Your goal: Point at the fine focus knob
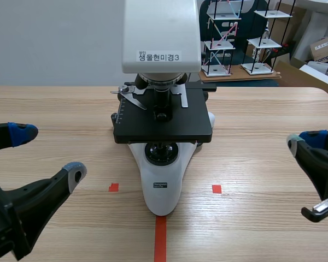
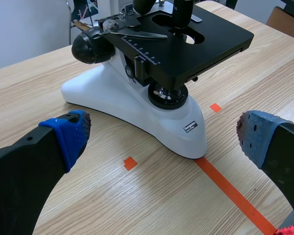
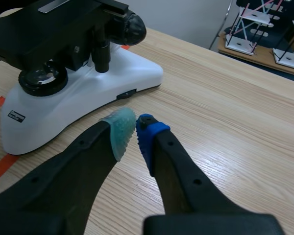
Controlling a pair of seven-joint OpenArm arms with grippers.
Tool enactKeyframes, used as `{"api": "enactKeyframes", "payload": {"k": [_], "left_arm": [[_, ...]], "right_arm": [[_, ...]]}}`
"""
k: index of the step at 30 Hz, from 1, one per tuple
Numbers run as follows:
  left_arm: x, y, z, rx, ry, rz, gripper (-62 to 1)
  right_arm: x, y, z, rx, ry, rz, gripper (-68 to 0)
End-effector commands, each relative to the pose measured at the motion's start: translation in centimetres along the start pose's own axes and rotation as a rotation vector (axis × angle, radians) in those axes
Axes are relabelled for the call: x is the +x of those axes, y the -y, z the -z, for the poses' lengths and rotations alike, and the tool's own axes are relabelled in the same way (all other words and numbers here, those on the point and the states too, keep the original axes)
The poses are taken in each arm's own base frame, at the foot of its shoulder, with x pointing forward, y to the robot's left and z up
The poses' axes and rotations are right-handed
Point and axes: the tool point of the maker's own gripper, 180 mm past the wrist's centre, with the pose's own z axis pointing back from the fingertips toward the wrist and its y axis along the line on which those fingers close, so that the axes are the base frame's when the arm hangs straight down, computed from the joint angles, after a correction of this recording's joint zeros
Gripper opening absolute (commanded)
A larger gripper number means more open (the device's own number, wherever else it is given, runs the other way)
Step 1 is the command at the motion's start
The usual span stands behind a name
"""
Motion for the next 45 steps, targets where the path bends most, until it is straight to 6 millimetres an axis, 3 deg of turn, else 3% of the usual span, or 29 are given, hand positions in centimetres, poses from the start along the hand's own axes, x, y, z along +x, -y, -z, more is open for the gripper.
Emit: {"api": "enactKeyframes", "payload": {"k": [1,10,18,33,45], "left_arm": [[1.0,0.1,0.0,0.001,0.034,0.0,1.4],[1.0,0.1,0.0,0.001,0.034,0.0,1.4],[1.0,0.1,0.0,0.001,0.034,0.0,1.4],[1.0,0.1,0.0,0.001,0.034,0.0,1.4],[1.0,0.1,0.0,0.001,0.034,0.0,1.4]], "right_arm": [[-0.2,0.8,0.0,-0.019,0.018,0.01,-65.8],[-3.8,7.4,1.6,-0.132,0.076,0.03,-67.4],[-4.2,10.2,5.3,-0.084,0.147,0.001,-67.6],[-0.4,8.6,14.1,0.09,0.284,-0.102,-67.6],[0.9,6.5,16.6,0.217,0.299,-0.135,-67.6]]}}
